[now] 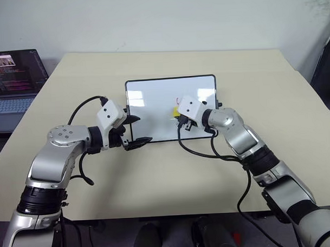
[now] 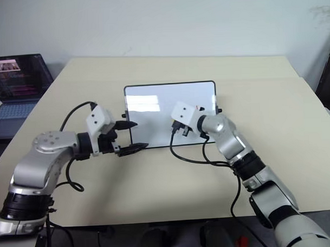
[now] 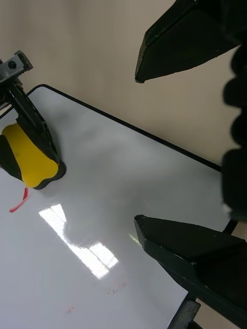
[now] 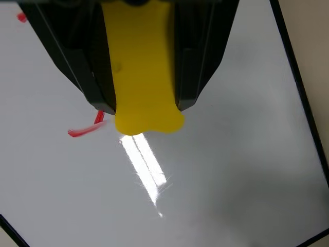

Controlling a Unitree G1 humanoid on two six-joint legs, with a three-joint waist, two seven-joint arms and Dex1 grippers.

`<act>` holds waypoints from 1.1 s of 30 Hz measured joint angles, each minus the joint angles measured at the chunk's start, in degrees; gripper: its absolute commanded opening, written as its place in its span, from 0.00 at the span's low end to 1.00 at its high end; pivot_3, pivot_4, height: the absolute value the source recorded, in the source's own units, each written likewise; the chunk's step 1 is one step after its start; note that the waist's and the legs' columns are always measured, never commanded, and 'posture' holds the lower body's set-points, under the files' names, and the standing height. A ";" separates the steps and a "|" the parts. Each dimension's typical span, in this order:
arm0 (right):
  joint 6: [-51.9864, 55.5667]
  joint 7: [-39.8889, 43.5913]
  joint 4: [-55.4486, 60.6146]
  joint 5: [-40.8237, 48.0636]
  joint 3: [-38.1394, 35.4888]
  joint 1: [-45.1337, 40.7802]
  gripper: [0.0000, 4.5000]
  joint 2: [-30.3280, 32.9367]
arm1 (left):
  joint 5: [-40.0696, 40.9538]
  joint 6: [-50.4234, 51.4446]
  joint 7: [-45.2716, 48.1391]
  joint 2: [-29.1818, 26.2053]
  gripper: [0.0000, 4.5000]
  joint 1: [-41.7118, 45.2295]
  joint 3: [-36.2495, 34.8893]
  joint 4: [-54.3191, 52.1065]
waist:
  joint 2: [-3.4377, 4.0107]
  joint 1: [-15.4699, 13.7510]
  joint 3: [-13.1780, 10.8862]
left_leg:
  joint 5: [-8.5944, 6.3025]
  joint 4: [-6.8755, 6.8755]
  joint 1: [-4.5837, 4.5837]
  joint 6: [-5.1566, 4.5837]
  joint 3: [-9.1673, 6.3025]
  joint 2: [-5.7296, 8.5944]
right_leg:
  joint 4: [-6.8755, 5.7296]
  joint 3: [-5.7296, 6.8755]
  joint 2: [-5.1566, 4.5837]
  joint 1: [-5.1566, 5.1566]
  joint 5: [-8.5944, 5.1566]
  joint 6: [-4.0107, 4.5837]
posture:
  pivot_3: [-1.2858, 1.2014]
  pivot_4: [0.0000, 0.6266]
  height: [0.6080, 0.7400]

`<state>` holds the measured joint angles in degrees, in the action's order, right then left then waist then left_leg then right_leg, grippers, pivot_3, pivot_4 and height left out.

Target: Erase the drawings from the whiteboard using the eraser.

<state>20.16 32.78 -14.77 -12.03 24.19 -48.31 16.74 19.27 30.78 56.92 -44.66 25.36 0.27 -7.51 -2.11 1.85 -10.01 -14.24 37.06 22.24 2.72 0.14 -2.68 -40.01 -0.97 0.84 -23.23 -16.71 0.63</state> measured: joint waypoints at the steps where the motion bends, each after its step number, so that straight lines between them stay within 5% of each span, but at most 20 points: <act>1: -0.48 -1.26 -0.70 -0.30 -0.41 -0.52 0.27 -0.35 | 0.03 0.03 0.02 0.00 1.00 0.00 0.00 -0.08 | 0.00 0.00 0.00 | 0.03 0.00 -0.01 -0.03 0.00 0.00 | -0.01 0.00 0.01 0.00 0.01 -0.01 | 0.52 0.24 1.00; 9: -1.15 -3.62 -2.54 -0.90 -2.74 -2.43 0.27 -0.90 | 0.50 0.12 0.12 -0.19 1.00 -0.18 -0.07 -0.74 | 0.00 0.00 0.00 | 0.04 -0.05 0.02 -0.03 -0.01 -0.01 | 0.03 -0.03 0.00 -0.01 0.13 0.19 | 0.52 0.24 1.00; 16: 1.01 4.74 1.08 -0.47 0.00 0.60 0.27 0.15 | 1.06 0.50 -0.01 -0.44 1.00 -0.54 -0.68 -1.07 | 0.00 0.10 0.00 | 0.04 -0.06 -0.03 -0.04 -0.02 -0.02 | 0.01 -0.01 0.02 -0.01 0.12 0.17 | 0.52 0.24 1.00; 27: -3.62 -4.02 -6.06 -1.53 -3.77 -5.16 0.27 -3.38 | 1.41 1.68 -0.15 -0.44 1.00 -1.67 -1.32 -2.18 | 0.02 0.02 -0.02 | 0.03 -0.09 0.22 -0.02 -0.02 -0.04 | 0.10 -0.02 0.01 -0.16 0.12 0.20 | 0.52 0.24 1.00; 33: -1.72 4.47 -1.30 -1.34 -1.43 -1.21 0.27 -0.75 | 2.25 1.81 -0.37 -0.73 1.00 -2.63 -2.34 -3.33 | 0.01 -0.01 -0.01 | 0.02 -0.06 0.24 -0.02 -0.04 -0.06 | 0.08 -0.02 -0.05 -0.19 0.10 0.18 | 0.52 0.24 1.00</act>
<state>18.44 37.25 -16.07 -13.37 22.76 -49.52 15.99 21.52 32.59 56.55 -45.39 22.73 -2.08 -10.84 -2.10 1.83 -10.02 -14.23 37.00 22.48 2.69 0.10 -2.74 -39.93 -0.99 0.80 -23.42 -16.61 0.81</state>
